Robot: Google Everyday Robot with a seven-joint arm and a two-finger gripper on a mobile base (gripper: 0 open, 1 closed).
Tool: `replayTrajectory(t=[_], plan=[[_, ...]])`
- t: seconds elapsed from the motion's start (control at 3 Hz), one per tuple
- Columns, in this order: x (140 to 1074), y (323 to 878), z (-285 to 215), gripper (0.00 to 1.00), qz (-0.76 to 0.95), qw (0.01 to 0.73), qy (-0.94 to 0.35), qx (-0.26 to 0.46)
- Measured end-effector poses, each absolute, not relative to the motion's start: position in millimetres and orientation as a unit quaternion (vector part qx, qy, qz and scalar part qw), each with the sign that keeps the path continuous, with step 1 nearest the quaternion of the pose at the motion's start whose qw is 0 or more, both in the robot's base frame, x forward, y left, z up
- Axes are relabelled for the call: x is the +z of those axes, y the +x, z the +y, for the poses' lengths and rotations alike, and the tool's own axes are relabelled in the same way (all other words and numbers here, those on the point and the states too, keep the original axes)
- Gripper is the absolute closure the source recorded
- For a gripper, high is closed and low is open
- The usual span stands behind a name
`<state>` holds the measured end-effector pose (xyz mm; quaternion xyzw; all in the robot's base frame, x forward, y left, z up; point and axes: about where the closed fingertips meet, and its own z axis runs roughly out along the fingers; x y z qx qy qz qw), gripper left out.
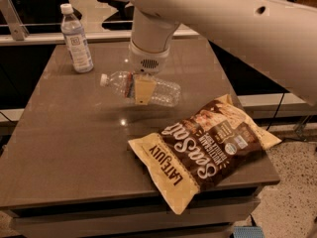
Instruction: Knock water bottle over
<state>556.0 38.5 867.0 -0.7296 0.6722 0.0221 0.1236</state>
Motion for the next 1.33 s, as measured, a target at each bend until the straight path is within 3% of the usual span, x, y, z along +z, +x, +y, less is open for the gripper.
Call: replayTrajectory(t=[0.33,0.67,1.0,1.33], plan=[[855.6,552.5,42.7,0.59,0.669,0.11,-0.735,0.017],[845.8,547.7,46.6,0.27,0.664,0.101,-0.741,0.016],[841.1,543.2,47.1,0.05,0.661,0.094,-0.744,0.017],[840.0,540.3,46.1,0.0,0.658,0.093,-0.747,0.022]])
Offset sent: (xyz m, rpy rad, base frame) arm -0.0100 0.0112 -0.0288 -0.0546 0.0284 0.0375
